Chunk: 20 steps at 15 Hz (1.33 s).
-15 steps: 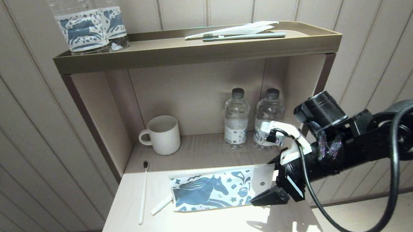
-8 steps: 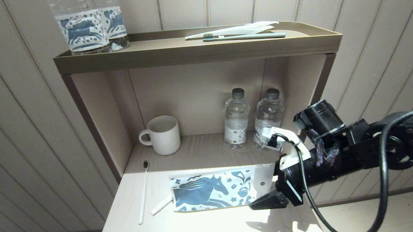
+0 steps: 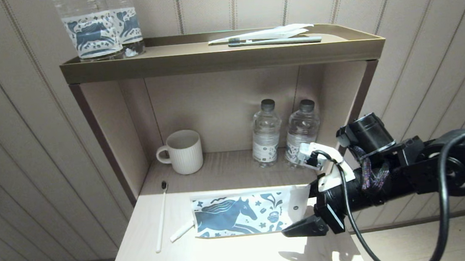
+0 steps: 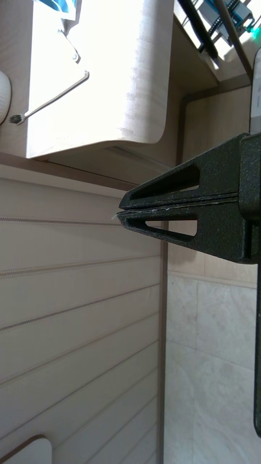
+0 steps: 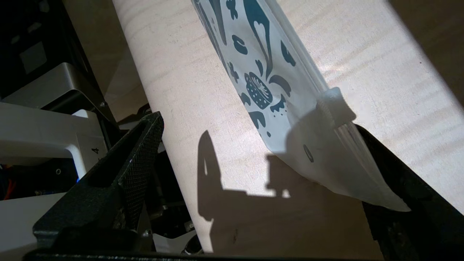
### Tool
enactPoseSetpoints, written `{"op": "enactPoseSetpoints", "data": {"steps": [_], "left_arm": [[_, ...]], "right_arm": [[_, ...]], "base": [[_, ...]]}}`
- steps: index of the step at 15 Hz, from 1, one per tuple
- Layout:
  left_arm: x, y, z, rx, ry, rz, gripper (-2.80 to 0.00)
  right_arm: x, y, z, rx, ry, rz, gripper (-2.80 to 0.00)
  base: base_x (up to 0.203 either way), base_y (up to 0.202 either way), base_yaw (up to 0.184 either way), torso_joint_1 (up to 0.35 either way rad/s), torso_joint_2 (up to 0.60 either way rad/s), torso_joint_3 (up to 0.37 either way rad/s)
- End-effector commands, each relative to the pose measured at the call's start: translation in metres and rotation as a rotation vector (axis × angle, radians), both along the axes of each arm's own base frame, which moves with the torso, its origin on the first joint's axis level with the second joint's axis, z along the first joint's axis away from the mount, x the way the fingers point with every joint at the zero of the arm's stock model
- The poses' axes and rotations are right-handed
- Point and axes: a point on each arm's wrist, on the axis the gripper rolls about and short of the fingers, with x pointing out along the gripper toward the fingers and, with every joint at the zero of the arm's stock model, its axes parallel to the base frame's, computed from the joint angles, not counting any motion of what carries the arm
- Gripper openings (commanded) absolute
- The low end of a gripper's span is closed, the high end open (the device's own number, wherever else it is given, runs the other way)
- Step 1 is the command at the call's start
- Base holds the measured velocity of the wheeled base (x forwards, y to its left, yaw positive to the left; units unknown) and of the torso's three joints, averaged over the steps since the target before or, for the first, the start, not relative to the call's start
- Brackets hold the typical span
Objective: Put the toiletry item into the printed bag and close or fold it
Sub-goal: Pick up the storage bag
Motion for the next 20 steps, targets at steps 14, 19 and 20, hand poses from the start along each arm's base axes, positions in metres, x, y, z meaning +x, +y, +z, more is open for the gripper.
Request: {"op": "enactPoseSetpoints", "data": {"steps": [14,19,20], "left_arm": [[0.0,0.0,0.0,0.0,0.001,0.002,-2.8],[0.0,0.0,0.0,-0.001,0.001,0.0,-2.8],[0.0,0.0,0.0,-0.001,0.001,0.001,-2.8]], "right_arm": [[0.005,-0.002,-0.016,0.002,0.024,-0.002,-2.8],[0.003,-0.002,-0.015,0.013,0.026,0.012,-2.8],[0.002,-0.003,-0.015,0.013,0.027,0.012,-2.8]], "base": [[0.0,0.0,0.0,0.0,0.0,0.0],[0.0,0.0,0.0,0.0,0.0,0.0],[0.0,0.0,0.0,0.0,0.0,0.0]]}}
